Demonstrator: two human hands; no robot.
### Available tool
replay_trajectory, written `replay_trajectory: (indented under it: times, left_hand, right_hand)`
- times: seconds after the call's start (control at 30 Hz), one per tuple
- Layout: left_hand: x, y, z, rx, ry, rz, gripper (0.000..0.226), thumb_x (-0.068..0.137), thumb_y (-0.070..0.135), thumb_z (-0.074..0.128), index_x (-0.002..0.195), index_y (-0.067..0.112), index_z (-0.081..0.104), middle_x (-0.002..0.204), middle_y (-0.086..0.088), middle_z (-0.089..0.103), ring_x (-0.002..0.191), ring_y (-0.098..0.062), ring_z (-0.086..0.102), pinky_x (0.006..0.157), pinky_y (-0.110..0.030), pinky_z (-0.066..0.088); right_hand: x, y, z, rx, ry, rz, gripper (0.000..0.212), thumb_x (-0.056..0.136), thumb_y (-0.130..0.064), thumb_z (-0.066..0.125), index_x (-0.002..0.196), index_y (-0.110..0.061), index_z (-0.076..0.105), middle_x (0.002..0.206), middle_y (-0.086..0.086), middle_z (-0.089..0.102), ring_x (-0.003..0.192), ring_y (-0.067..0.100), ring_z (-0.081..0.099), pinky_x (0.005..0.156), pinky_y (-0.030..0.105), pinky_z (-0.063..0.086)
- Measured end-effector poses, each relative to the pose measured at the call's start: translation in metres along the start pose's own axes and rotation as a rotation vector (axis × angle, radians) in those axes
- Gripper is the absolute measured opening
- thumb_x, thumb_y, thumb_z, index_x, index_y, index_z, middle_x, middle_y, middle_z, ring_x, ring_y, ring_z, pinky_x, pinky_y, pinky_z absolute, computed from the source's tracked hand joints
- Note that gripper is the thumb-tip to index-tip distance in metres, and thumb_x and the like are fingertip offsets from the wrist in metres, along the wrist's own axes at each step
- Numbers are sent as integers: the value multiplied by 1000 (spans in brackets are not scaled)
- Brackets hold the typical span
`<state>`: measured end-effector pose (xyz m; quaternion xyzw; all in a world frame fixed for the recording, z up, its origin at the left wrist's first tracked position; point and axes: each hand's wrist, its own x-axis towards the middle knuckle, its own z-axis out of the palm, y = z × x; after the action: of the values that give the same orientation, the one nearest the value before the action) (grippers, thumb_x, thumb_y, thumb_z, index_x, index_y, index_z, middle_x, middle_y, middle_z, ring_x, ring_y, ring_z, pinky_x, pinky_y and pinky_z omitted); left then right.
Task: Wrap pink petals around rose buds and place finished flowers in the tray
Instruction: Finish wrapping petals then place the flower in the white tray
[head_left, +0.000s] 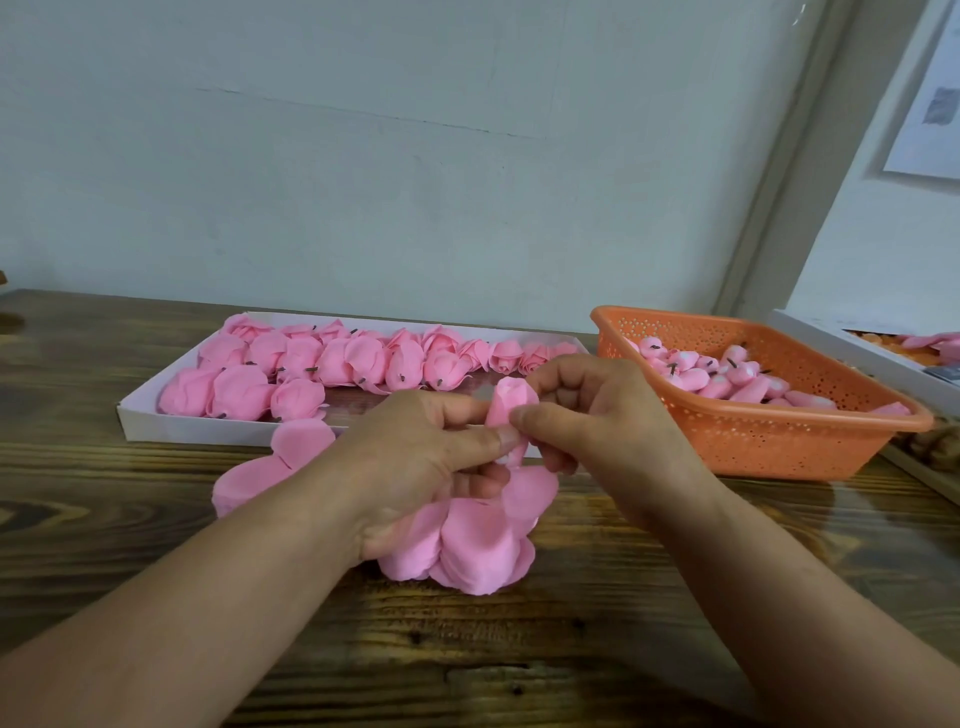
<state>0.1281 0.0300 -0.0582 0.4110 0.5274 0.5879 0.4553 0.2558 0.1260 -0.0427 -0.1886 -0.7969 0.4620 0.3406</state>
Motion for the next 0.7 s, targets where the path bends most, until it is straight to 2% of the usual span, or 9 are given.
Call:
replay_trajectory:
  times: [0.13, 0.23, 0.33, 0.43, 0.5, 0.57, 0.7]
  left_hand:
    - [-3, 1, 3, 63, -18, -2, 26, 73, 10, 71, 99, 6, 73, 94, -19, 69, 75, -18, 58, 73, -24, 55]
    - [-5, 2, 4, 105, -33, -19, 22, 83, -3, 66, 102, 5, 72, 99, -22, 68, 78, -20, 59, 78, -28, 56]
    - [-6, 3, 6, 99, -64, -42, 19, 86, -11, 54, 93, -1, 69, 90, -20, 65, 76, -19, 58, 73, -24, 55]
    - [-4, 4, 5, 59, -62, -58, 25, 89, -9, 42, 91, -6, 67, 89, -18, 63, 74, -18, 58, 65, -19, 55]
    - [-3, 3, 4, 10, -48, -70, 23, 95, -3, 44, 98, -11, 65, 88, -18, 64, 71, -17, 59, 62, -18, 55]
    - [-3, 2, 3, -27, -42, -69, 23, 96, 4, 49, 99, -11, 65, 85, -16, 64, 66, -15, 59, 60, -18, 55]
    - [-2, 1, 1, -28, -39, -57, 21, 87, 8, 59, 99, -5, 70, 89, -18, 65, 69, -16, 59, 61, -18, 55]
  right_hand:
    - [1, 4, 4, 34, 40, 56, 18, 78, 1, 68, 66, -8, 58, 42, -5, 49, 35, 5, 39, 37, 17, 32]
    - [1, 5, 7, -63, 107, 26, 22, 79, -4, 67, 60, -9, 57, 42, -4, 47, 37, 4, 36, 38, 18, 30]
    - [1, 3, 9, -128, 133, -12, 31, 82, -5, 62, 53, -11, 55, 38, -7, 49, 36, 2, 33, 38, 15, 29]
    - [1, 4, 10, -180, 159, -45, 30, 83, -6, 61, 53, -6, 57, 40, -4, 51, 39, 3, 35, 42, 16, 31]
    - [0, 3, 9, -174, 156, -52, 25, 83, -8, 62, 61, 2, 59, 48, 12, 56, 44, 8, 40, 44, 22, 34]
    - [-1, 2, 8, -118, 125, -40, 21, 83, -7, 64, 65, 3, 60, 50, 18, 56, 41, 8, 39, 41, 21, 33]
    - [-1, 2, 5, 32, 54, 32, 18, 85, -3, 65, 67, -6, 59, 39, -6, 51, 32, 1, 39, 36, 13, 30]
